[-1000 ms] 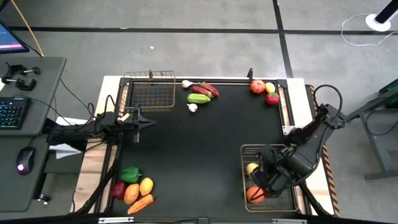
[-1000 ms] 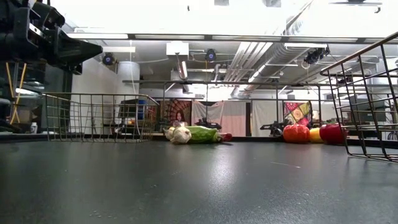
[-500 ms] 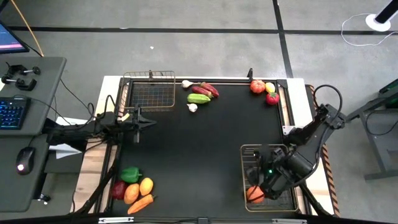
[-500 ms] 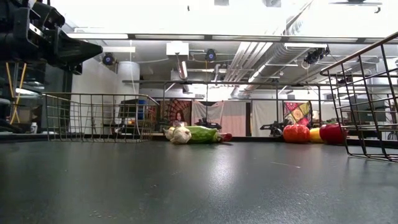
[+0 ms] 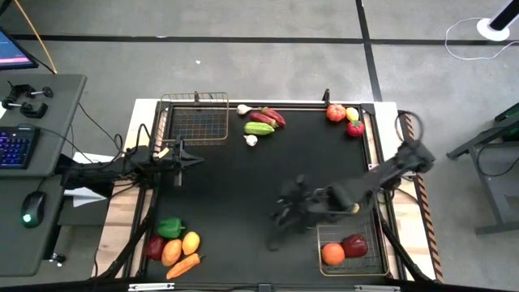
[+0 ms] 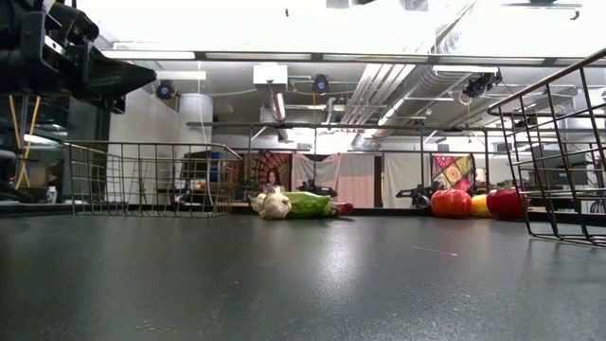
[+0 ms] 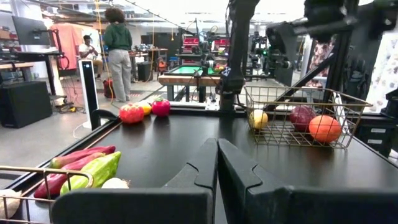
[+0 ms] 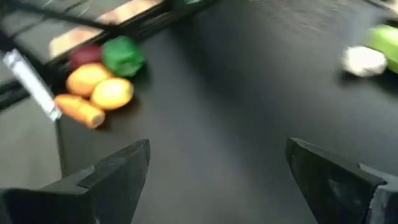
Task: Sort produce into baskets
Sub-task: Put the green bell pepper into the top wire basket
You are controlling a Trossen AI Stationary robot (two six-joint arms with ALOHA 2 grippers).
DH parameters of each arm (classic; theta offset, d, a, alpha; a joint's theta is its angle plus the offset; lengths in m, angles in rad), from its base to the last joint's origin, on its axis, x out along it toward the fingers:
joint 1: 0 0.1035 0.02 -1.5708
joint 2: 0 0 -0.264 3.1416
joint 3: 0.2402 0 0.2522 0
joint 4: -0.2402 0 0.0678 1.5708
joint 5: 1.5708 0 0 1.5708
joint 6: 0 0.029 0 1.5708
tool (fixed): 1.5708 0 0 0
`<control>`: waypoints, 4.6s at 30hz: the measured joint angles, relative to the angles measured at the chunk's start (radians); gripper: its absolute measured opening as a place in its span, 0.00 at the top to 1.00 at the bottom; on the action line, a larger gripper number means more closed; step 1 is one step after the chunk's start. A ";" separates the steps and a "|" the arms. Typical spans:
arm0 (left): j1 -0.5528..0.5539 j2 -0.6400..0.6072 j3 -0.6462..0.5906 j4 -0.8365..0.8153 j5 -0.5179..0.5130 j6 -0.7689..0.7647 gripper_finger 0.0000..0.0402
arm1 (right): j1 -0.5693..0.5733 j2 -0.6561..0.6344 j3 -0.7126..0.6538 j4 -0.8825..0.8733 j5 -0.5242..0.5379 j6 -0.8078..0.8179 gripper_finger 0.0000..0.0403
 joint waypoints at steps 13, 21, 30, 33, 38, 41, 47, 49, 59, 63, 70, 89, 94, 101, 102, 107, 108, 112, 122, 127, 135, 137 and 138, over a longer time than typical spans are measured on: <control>0.000 0.000 0.000 0.000 0.000 0.000 1.00 | -0.148 0.282 0.000 0.255 -0.260 -0.321 0.09; 0.000 0.000 0.000 0.000 0.000 0.000 1.00 | -0.121 0.258 0.000 -0.001 -0.110 -0.330 0.09; 0.000 0.001 0.000 0.111 0.000 -0.183 1.00 | -0.030 0.250 0.000 -0.348 0.241 -0.245 0.09; 0.000 0.009 0.000 0.208 -0.006 -0.237 1.00 | -0.024 0.241 0.000 -0.429 0.334 -0.234 0.09; 0.000 0.132 0.031 0.285 -0.078 -0.339 1.00 | -0.038 0.238 0.000 -0.510 0.362 -0.243 0.09; 0.000 0.286 0.111 0.291 -0.088 -0.319 1.00 | -0.046 0.238 0.000 -0.560 0.360 -0.240 0.09; -0.041 0.646 0.447 0.174 -0.029 -0.199 1.00 | -0.055 0.209 0.000 -0.743 0.357 -0.169 0.09; -0.086 0.758 0.561 0.043 -0.031 -0.169 1.00 | -0.058 0.172 0.000 -0.861 0.366 -0.081 0.09; -0.467 1.105 0.667 0.021 -0.147 -0.229 1.00 | -0.062 -0.273 -0.202 -0.813 0.384 0.377 0.09; -0.599 1.120 0.669 0.181 -0.218 -0.376 1.00 | -0.032 -0.417 -0.328 -0.599 0.395 0.394 0.09; -0.710 1.136 0.668 0.219 -0.152 -0.433 1.00 | 0.007 -0.479 -0.540 -0.024 0.390 0.126 0.09; -0.592 1.140 0.670 0.323 -0.133 -0.190 0.41 | 0.004 -0.389 -0.722 0.400 0.357 -0.010 0.09; -0.543 1.139 0.742 0.195 -0.099 -0.057 0.26 | 0.004 -0.390 -0.712 0.406 0.354 -0.029 0.09; -0.532 1.138 0.885 -0.180 -0.106 -0.021 0.20 | -0.007 -0.390 -0.711 0.416 0.365 -0.028 0.09; -0.542 1.138 0.892 -0.245 -0.119 -0.063 0.20 | -0.011 -0.390 -0.711 0.416 0.365 -0.027 0.09; -0.644 1.139 0.895 -0.536 -0.151 -0.400 0.20 | -0.034 -0.390 -0.711 0.416 0.365 -0.007 0.09; -0.673 1.139 0.895 -0.594 -0.153 -0.480 0.20 | -0.037 -0.390 -0.711 0.417 0.365 -0.007 0.09; -0.794 1.139 0.895 -0.780 -0.183 -0.785 0.20 | -0.041 -0.390 -0.713 0.427 0.366 -0.006 0.09; -0.961 1.271 0.896 -1.065 -0.139 -1.169 0.20 | -0.046 -0.300 -0.715 0.445 0.362 0.018 0.09; -0.994 1.398 0.896 -1.081 -0.024 -1.051 0.20 | -0.055 -0.265 -0.715 0.470 0.355 0.017 0.09; -1.049 1.474 0.895 -1.156 0.040 -0.977 0.20 | -0.053 -0.262 -0.715 0.476 0.349 0.020 0.09; -1.056 1.469 0.895 -1.163 0.032 -0.977 0.20 | -0.053 -0.263 -0.715 0.477 0.350 0.020 0.09; -1.059 1.468 0.895 -1.167 0.028 -0.977 0.20 | -0.053 -0.263 -0.715 0.476 0.349 0.020 0.09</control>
